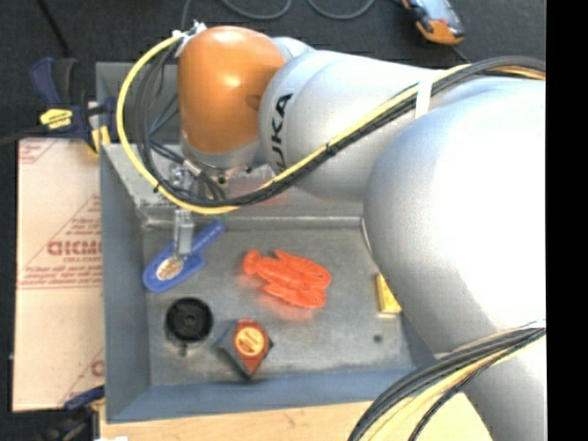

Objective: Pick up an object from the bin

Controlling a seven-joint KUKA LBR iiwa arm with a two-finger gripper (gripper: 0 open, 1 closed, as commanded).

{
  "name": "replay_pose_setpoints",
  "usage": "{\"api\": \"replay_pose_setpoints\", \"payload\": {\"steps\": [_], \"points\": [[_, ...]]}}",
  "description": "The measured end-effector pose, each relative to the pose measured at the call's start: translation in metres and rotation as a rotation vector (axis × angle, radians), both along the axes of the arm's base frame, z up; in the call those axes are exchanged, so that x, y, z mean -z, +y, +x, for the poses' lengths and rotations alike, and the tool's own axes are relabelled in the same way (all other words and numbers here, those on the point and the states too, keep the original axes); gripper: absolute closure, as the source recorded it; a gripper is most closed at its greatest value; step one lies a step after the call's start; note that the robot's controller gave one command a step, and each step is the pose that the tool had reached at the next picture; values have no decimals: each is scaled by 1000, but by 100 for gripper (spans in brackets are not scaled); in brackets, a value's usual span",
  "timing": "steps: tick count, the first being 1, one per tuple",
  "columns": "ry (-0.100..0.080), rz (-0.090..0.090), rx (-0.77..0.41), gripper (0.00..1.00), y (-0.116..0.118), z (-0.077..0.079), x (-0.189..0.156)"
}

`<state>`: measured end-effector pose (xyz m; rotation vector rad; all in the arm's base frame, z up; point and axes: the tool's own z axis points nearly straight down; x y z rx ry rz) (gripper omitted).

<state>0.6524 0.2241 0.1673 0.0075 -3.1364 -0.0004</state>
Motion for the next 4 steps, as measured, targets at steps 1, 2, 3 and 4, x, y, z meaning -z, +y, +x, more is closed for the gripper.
{"api": "replay_pose_setpoints", "payload": {"steps": [1, 2, 3, 4], "points": [[-8, 2, 4, 0, -1, 2, -6], [-17, 2, -215, 0, -16, 0, 43], [-5, 1, -326, 0, -24, -4, 95], [-10, 1, -572, 0, -20, -8, 55]]}}
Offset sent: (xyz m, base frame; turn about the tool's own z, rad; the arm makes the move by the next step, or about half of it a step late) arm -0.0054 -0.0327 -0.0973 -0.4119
